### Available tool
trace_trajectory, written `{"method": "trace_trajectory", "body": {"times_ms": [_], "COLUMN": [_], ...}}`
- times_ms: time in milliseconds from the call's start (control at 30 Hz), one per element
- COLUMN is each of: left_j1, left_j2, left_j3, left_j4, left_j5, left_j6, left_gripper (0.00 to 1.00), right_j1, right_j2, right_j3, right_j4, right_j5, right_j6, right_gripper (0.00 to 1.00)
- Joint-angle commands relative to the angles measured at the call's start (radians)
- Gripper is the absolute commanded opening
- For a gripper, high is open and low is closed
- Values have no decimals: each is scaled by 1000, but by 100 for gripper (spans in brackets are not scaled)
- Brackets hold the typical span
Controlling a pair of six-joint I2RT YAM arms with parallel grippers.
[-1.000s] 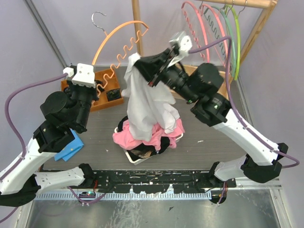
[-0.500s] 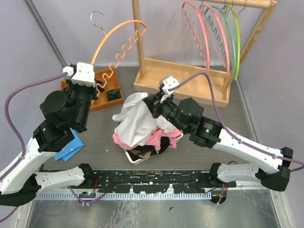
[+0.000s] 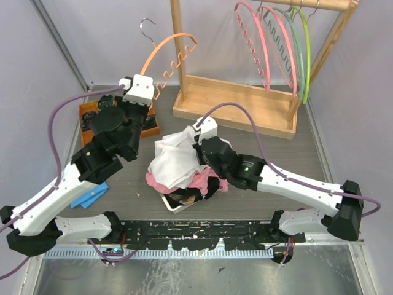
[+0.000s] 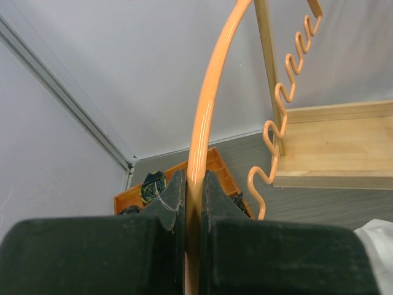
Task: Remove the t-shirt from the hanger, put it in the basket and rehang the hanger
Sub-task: Place the T-shirt in the bin, then place the hanger on the clothesline.
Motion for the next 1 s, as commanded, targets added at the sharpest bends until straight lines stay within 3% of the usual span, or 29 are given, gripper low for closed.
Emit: {"method": "trace_trajectory", "body": {"times_ms": [0,267,400,567,667,733,967], "left_j1": [1,0,-2,-6,-8,-8,-7], "left_j2": [49,162,191,192,181,166,152], "left_j3": [119,365,378,342,307,281,203], "left_j4": [122,24,27,46,51,65,128], "left_j5": [-62,-102,-91,-82,-63,-37,75], "left_j6": [47,42,64,77,88,90,132], "left_gripper": [0,0,0,0,0,0,0], "right_j1": [5,3,3,3,4,3,4], "right_j2": [23,134,117,68,32,0,-84], "right_j3": [24,89,125,229,318,361,490], "right_j4": [-128,-332,-391,-491,-545,-555,-581], "right_j5": [-29,-204,-261,-265,-253,-236,-153], "right_j6": [167,352,409,435,443,445,416], "right_gripper": [1,1,2,40,56,62,64]}}
